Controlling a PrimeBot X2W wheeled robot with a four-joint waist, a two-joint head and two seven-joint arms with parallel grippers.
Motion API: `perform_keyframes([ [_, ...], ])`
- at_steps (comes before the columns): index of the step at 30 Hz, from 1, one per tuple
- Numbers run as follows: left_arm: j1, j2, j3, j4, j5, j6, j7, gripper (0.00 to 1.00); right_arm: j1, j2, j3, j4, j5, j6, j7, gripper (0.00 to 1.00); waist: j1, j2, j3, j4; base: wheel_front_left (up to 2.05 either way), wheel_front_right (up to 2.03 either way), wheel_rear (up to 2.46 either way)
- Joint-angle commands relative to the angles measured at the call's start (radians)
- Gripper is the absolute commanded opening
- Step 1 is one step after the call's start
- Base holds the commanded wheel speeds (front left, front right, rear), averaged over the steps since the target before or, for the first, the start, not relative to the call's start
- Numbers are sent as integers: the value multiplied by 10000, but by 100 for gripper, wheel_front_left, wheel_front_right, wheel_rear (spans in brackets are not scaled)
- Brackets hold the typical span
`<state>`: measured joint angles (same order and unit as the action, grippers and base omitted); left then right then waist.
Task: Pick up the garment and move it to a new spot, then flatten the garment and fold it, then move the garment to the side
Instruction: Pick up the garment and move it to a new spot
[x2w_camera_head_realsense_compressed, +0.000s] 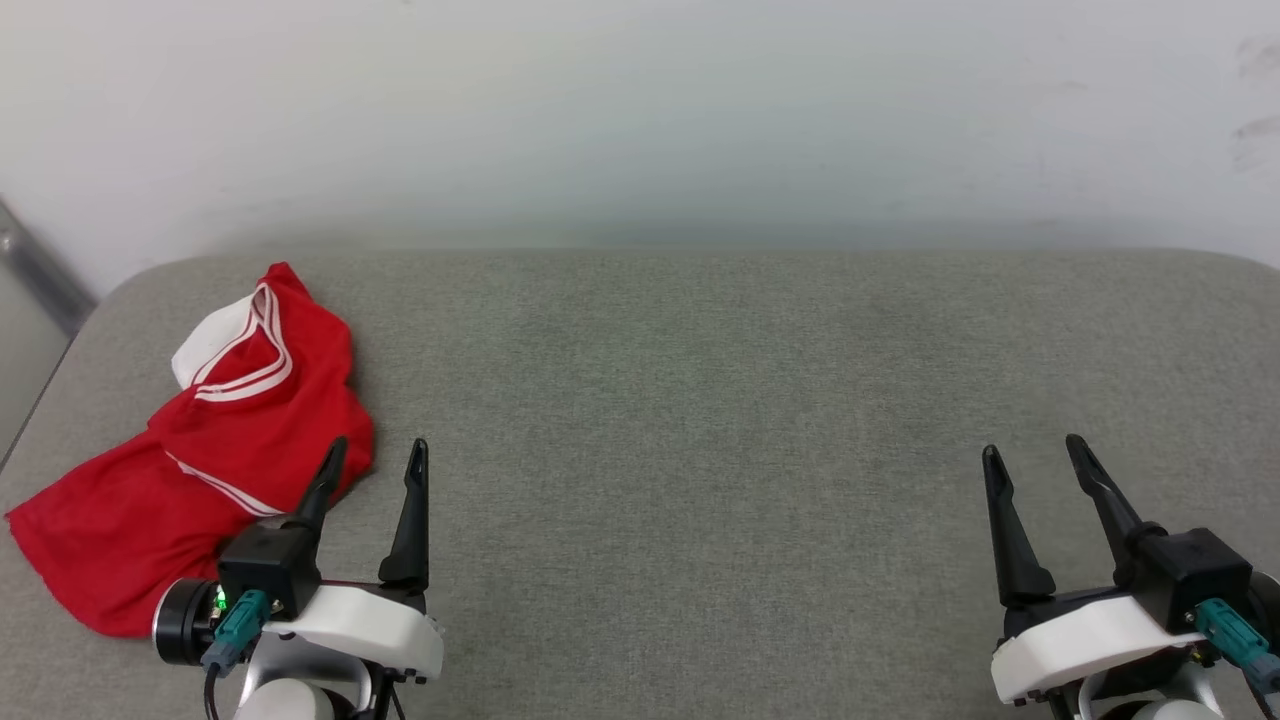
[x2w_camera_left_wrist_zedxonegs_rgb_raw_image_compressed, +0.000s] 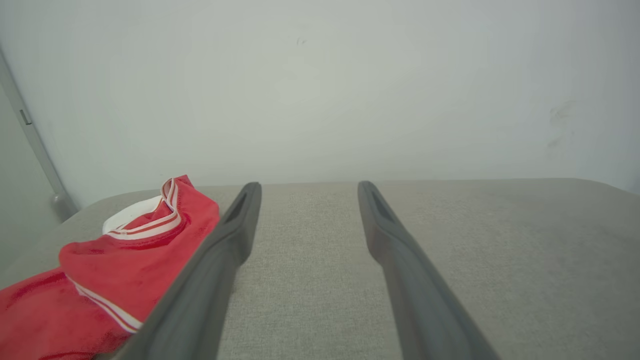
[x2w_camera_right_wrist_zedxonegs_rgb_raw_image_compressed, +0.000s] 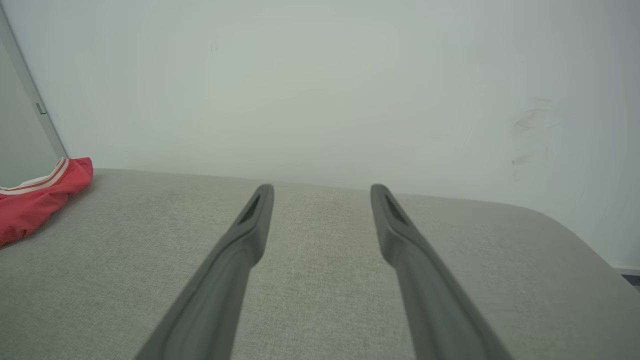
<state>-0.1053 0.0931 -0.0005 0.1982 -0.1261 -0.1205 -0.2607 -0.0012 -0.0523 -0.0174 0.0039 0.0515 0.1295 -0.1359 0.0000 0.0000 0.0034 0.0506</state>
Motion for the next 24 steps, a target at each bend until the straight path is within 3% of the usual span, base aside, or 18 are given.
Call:
perform_keyframes([
  [1,-67,-20,39,2,-20,-33,-56,100,15,36,36,-53,-38,22,5,100,0,0,21,137,0,0,0],
  [24,-142,213,1003,312,290,-26,-42,100,-104,29,760,-804,-16,22,304,100,0,0,279,2970,0,0,0],
])
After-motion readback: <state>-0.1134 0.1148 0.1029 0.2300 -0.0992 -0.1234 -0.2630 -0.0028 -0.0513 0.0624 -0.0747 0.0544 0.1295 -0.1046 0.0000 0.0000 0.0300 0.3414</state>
